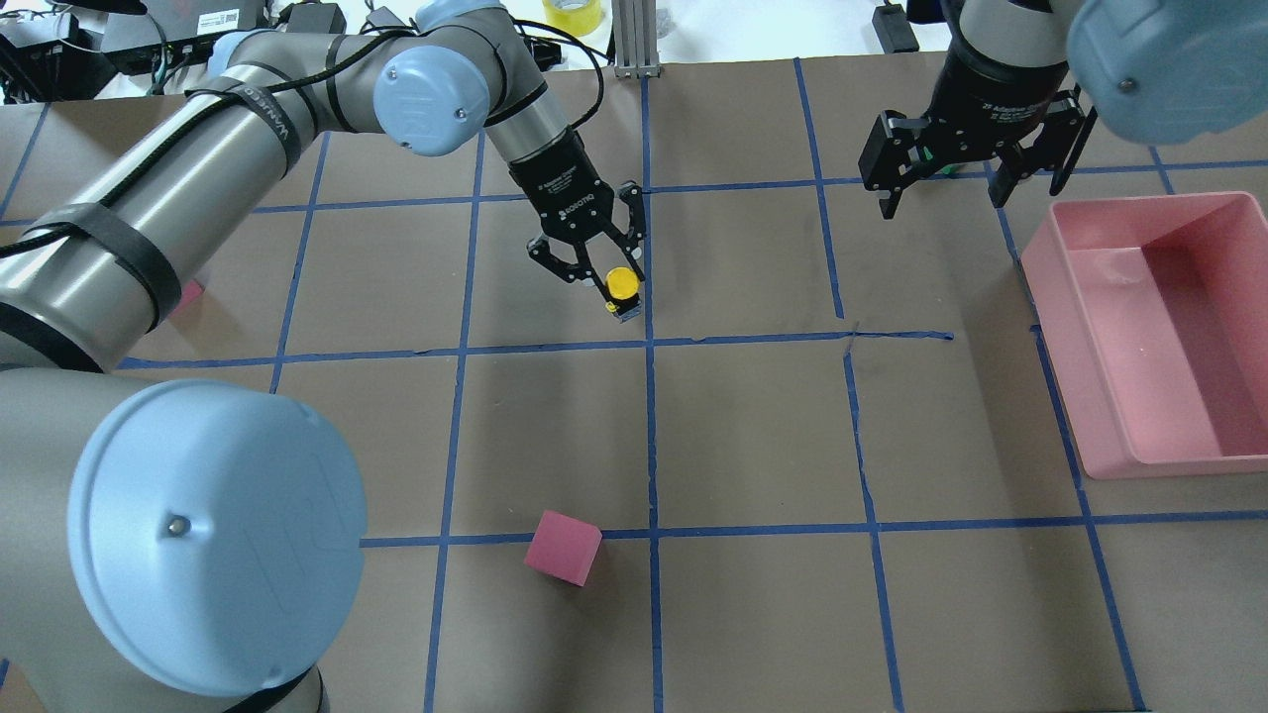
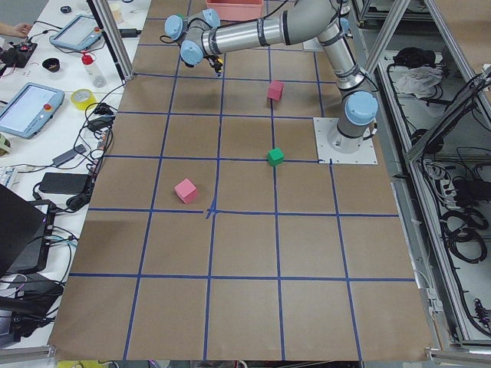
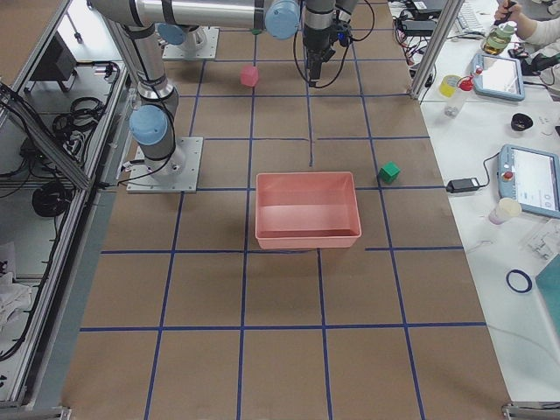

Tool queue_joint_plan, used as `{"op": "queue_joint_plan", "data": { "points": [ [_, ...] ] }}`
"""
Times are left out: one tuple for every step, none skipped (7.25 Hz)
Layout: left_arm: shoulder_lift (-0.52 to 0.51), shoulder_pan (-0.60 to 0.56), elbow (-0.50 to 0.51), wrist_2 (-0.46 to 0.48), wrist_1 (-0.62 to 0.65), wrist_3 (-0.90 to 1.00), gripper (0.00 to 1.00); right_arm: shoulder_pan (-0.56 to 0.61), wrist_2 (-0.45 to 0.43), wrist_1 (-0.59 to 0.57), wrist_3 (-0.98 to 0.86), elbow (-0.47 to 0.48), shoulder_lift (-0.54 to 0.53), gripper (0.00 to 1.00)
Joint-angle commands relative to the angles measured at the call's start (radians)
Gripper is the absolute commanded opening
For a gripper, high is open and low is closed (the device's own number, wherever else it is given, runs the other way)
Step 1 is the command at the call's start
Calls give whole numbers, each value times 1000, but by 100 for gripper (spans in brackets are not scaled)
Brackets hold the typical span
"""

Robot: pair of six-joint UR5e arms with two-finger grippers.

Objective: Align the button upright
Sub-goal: 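Rotate the switch cap-up and lower it onto the table with the left gripper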

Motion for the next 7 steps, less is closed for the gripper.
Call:
{"op": "queue_joint_plan", "data": {
  "points": [
    [-19, -15, -3, -28, 33, -88, 5, 0, 1, -1, 0, 0, 0, 100],
    [-22, -15, -15, -29, 45, -88, 5, 0, 1, -2, 0, 0, 0, 100],
    [-28, -15, -40, -25, 69, -79, 5, 0, 1, -2, 0, 0, 0, 100],
    [-28, -15, -55, -23, 85, -70, 5, 1, 3, -2, 0, 0, 0, 100],
    [-28, -15, -62, -23, 88, -63, 5, 0, 3, -2, 0, 0, 0, 100],
    [-28, -15, -68, -26, 89, -62, 6, 1, 4, -2, 0, 0, 0, 100],
    [-28, -15, -80, -26, 98, -53, 9, 1, 6, -2, 0, 0, 0, 100]
  ]
}}
